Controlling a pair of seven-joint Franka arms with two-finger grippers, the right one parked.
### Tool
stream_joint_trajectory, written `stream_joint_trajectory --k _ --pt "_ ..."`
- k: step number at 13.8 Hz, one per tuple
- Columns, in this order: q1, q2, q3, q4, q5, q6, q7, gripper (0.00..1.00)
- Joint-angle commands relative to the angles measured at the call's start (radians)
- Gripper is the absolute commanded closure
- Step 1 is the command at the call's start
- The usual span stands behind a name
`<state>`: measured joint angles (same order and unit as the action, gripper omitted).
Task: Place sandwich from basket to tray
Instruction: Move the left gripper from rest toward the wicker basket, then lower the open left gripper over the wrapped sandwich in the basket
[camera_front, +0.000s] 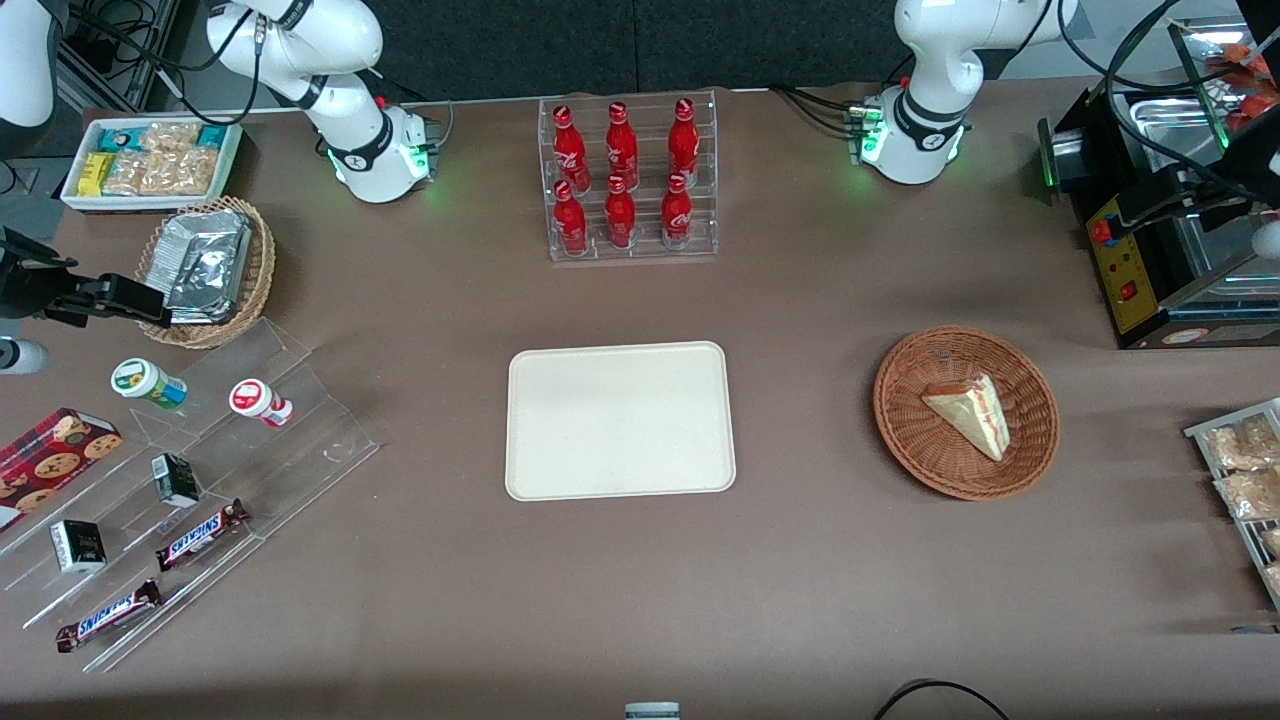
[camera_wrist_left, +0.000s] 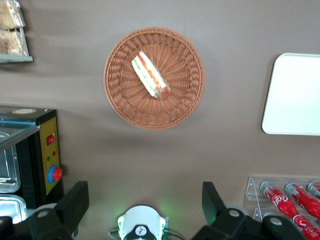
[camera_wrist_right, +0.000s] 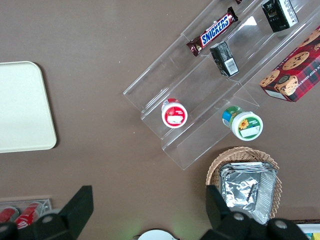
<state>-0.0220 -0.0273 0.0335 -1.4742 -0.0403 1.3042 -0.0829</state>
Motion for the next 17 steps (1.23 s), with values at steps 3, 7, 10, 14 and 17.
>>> stream_joint_trajectory --k 3,7,10,14,17 --pt "-0.01 0.026 0.012 0.003 -0.004 -0.043 0.015 0.0" --pt "-0.012 0.139 0.011 -0.011 0.042 0.036 -0.253 0.0" --pt "-0.013 0.15 0.011 -0.125 0.056 0.199 -0.424 0.0" --pt "-0.01 0.052 0.012 -0.447 0.054 0.539 -0.532 0.0" --pt "-0.01 0.018 0.011 -0.633 0.056 0.775 -0.662 0.0"
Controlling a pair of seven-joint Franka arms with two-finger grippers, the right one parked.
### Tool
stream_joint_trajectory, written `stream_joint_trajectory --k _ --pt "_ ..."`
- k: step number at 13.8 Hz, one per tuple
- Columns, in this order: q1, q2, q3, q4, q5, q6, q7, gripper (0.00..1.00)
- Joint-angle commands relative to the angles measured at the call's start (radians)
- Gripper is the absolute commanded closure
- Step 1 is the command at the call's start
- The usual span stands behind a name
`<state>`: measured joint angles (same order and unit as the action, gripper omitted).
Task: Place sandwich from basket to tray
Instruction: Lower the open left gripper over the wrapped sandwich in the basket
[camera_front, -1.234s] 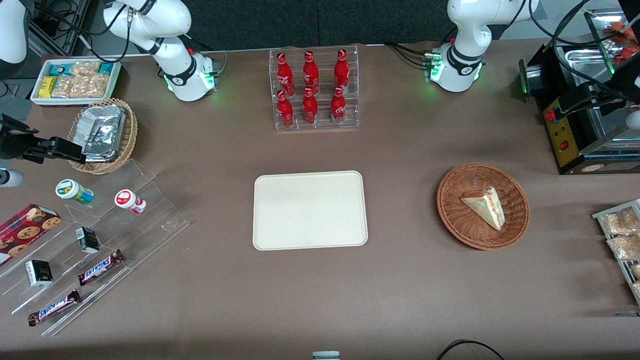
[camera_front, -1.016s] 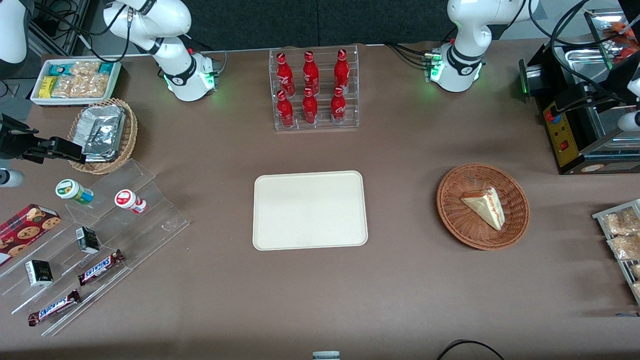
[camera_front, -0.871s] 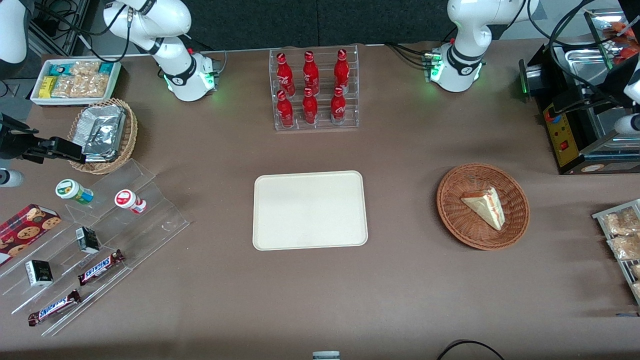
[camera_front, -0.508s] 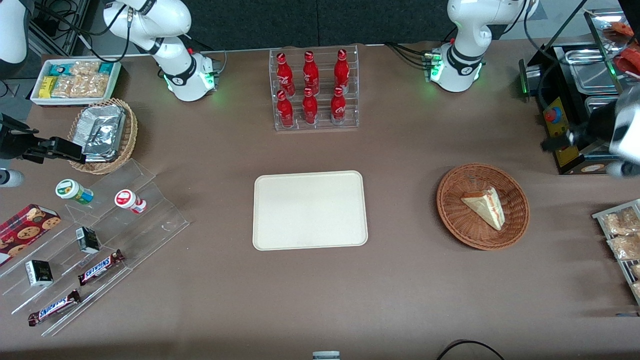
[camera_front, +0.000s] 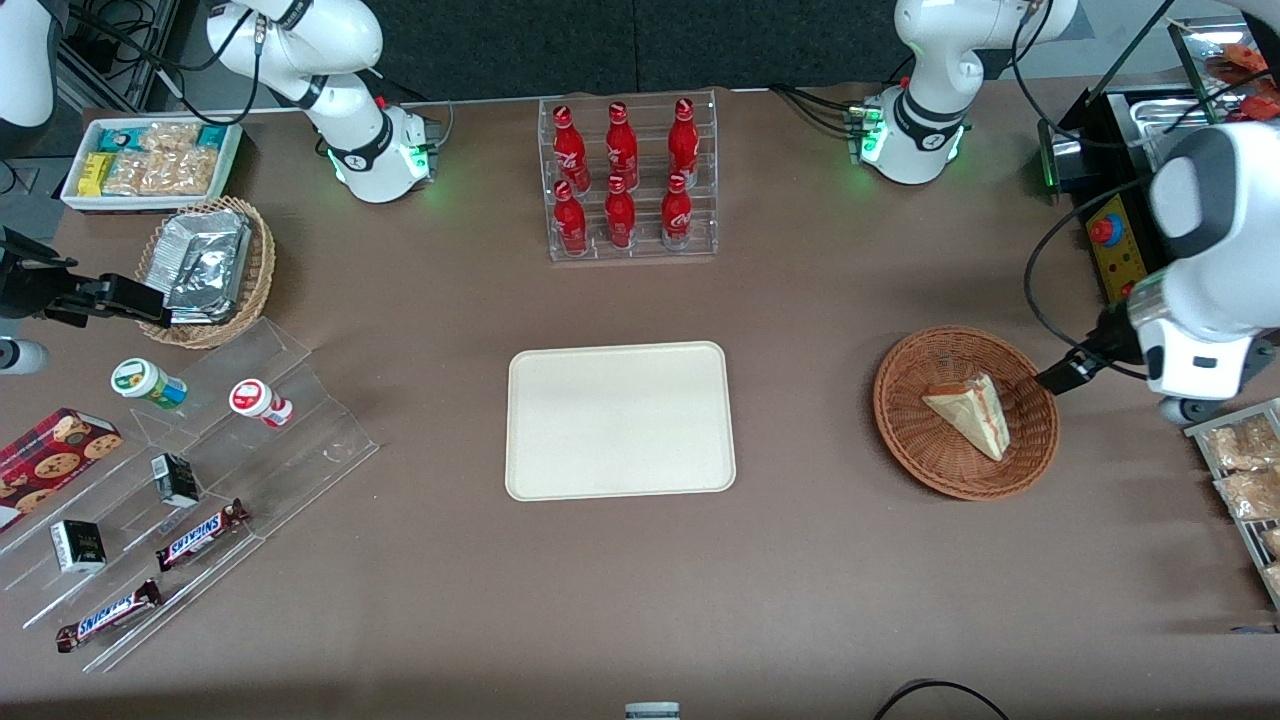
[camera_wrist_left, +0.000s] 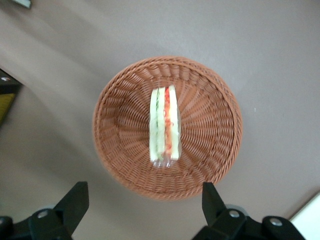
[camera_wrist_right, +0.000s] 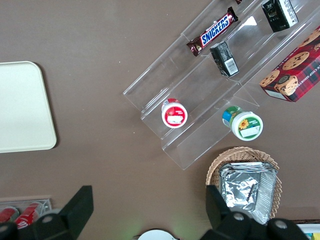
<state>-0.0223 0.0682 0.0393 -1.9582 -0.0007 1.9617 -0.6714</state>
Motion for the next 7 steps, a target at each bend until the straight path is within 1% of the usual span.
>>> stream_joint_trajectory --k 1,4,7 --pt "-0.01 -0.076 0.005 -0.187 0.015 0.176 -0.1 0.0" --pt "-0.011 -0.056 0.004 -0.269 0.005 0.328 -0.196 0.0" --pt "-0.036 -0.009 -0.004 -0.277 0.002 0.382 -0.229 0.0"
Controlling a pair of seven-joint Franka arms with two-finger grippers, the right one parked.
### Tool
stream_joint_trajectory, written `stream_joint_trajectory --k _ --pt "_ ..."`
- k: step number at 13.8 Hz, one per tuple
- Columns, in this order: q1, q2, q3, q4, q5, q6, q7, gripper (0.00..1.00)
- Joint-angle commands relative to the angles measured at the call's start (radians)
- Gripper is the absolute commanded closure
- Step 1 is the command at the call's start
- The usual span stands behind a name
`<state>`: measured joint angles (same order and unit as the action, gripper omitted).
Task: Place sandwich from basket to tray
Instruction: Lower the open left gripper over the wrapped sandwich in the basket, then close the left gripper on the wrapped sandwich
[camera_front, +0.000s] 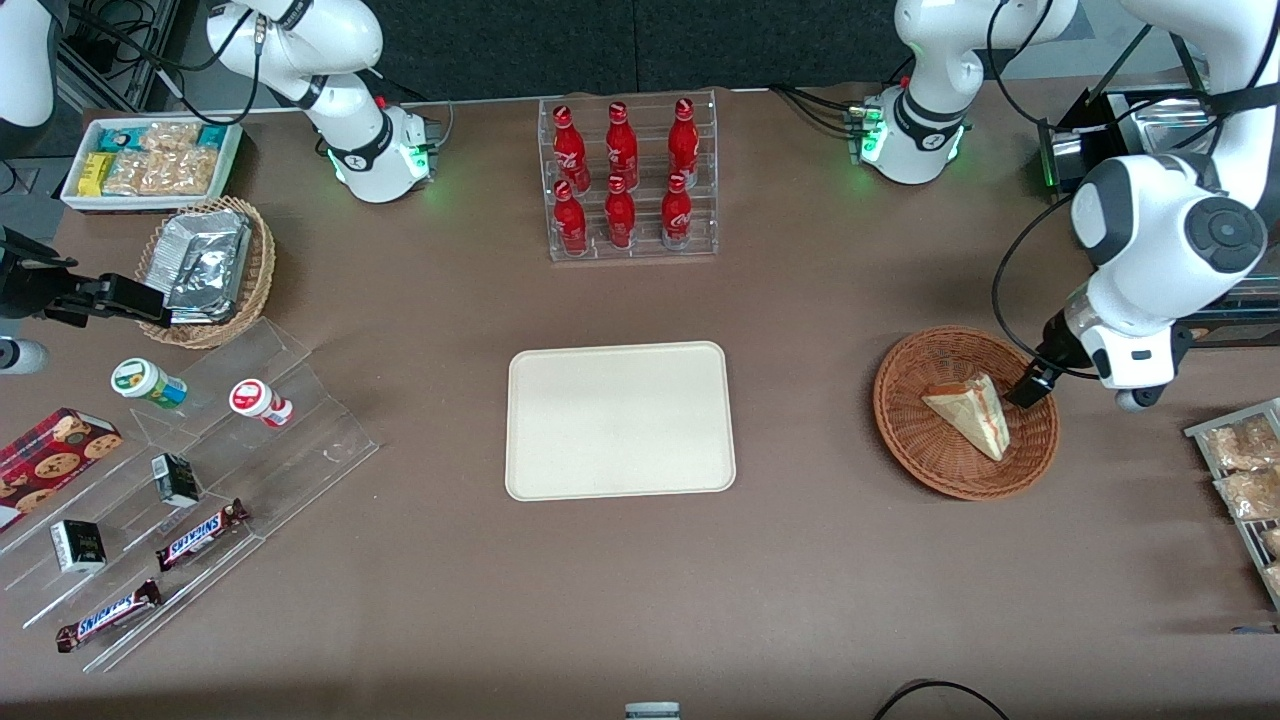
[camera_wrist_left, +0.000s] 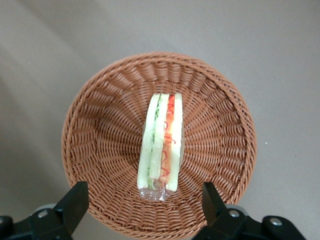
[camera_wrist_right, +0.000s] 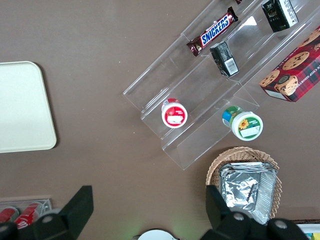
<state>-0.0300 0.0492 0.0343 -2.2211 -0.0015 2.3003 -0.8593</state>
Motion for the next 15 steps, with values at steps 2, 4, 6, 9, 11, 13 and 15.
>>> stream_joint_trajectory --k 2,4,6,9,11,13,15 --pt "-0.053 0.058 -0.008 -0.026 0.005 0.103 -0.043 0.0" --pt "-0.054 0.081 -0.008 -0.032 0.009 0.129 -0.043 0.0" --pt "-0.054 0.106 -0.008 -0.038 0.015 0.151 -0.043 0.0" --pt "-0.051 0.135 -0.007 -0.068 0.018 0.225 -0.041 0.0" --pt "-0.051 0.143 -0.005 -0.069 0.018 0.226 -0.041 0.0" --pt "-0.051 0.15 -0.005 -0.074 0.018 0.229 -0.041 0.0" --pt "-0.051 0.161 -0.005 -0.074 0.018 0.229 -0.04 0.26"
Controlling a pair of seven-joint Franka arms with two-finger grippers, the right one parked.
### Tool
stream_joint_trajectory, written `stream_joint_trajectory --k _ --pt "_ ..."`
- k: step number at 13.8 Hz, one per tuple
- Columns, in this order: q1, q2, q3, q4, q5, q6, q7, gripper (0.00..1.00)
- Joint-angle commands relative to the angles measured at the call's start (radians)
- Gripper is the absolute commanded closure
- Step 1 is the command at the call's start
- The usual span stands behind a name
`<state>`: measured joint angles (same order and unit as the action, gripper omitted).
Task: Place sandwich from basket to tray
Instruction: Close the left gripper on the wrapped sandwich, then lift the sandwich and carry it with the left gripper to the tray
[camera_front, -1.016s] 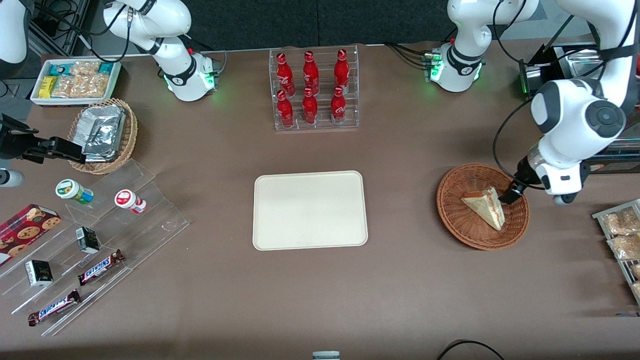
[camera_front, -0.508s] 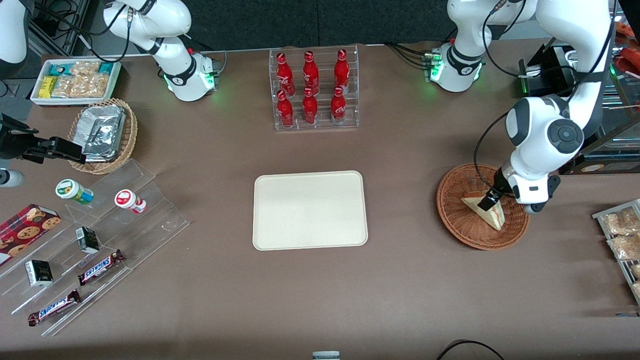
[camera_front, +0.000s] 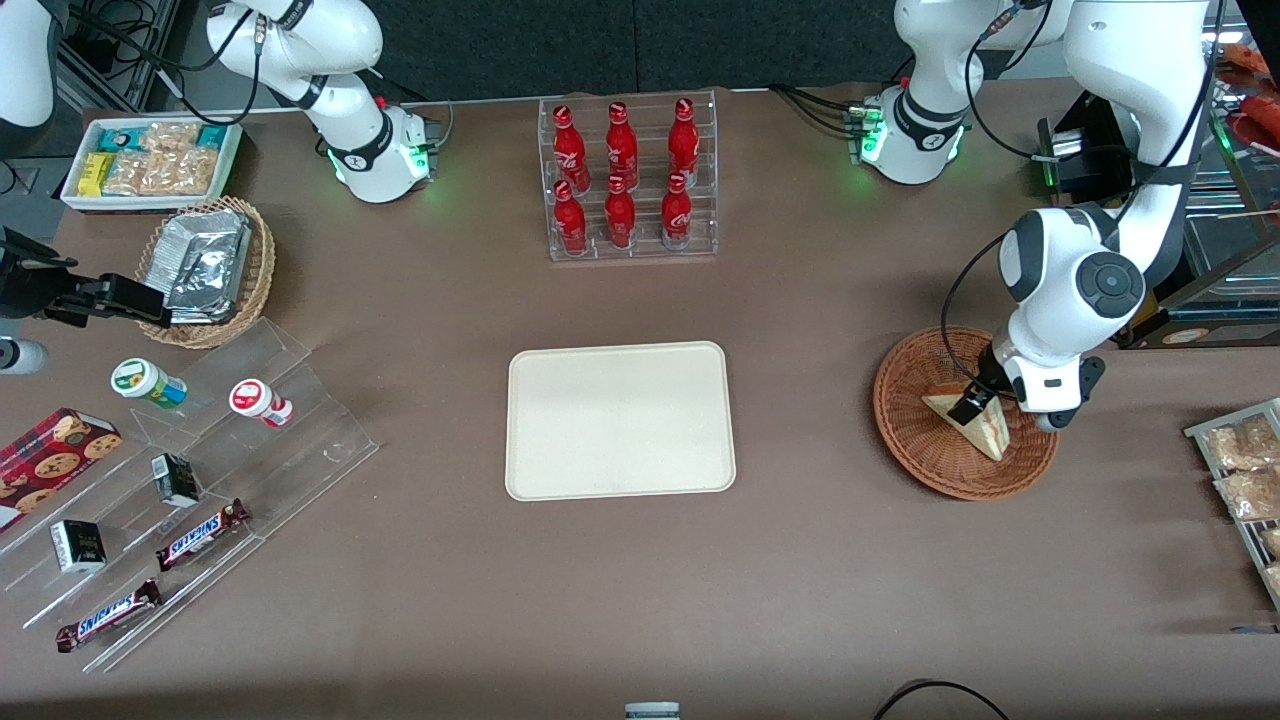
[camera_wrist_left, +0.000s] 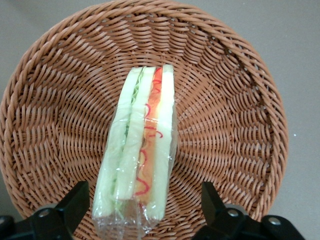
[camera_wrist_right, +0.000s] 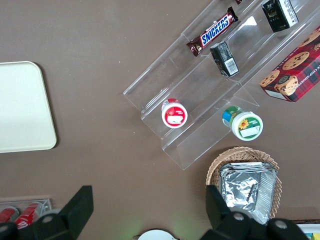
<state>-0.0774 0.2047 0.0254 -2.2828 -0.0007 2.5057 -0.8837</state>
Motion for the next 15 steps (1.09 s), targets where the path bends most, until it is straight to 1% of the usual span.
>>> stream_joint_trajectory --k 1,2,3,4,5,7,9,10,11,13,15 --pt "-0.004 0.007 0.005 -0.012 0.018 0.024 -0.015 0.54" --pt "-0.004 0.007 0.005 -0.012 0.018 0.024 -0.015 0.72" --pt "-0.002 0.007 0.005 -0.012 0.019 0.022 -0.014 0.87" --pt "-0.002 0.004 0.005 -0.012 0.019 0.022 -0.012 0.98" --pt "-0.002 -0.001 0.007 -0.012 0.019 0.018 -0.009 1.0" --pt "-0.002 -0.027 0.007 -0.004 0.033 -0.014 -0.006 1.0" --pt "-0.005 -0.073 0.002 0.017 0.111 -0.124 -0.012 1.0" --pt "-0.007 -0.102 -0.002 0.038 0.12 -0.19 -0.011 1.0" --pt "-0.01 -0.129 -0.01 0.074 0.119 -0.261 -0.003 1.0" --pt "-0.013 -0.14 -0.073 0.196 0.119 -0.442 -0.004 1.0" --pt "-0.013 -0.124 -0.16 0.352 0.102 -0.614 -0.015 1.0"
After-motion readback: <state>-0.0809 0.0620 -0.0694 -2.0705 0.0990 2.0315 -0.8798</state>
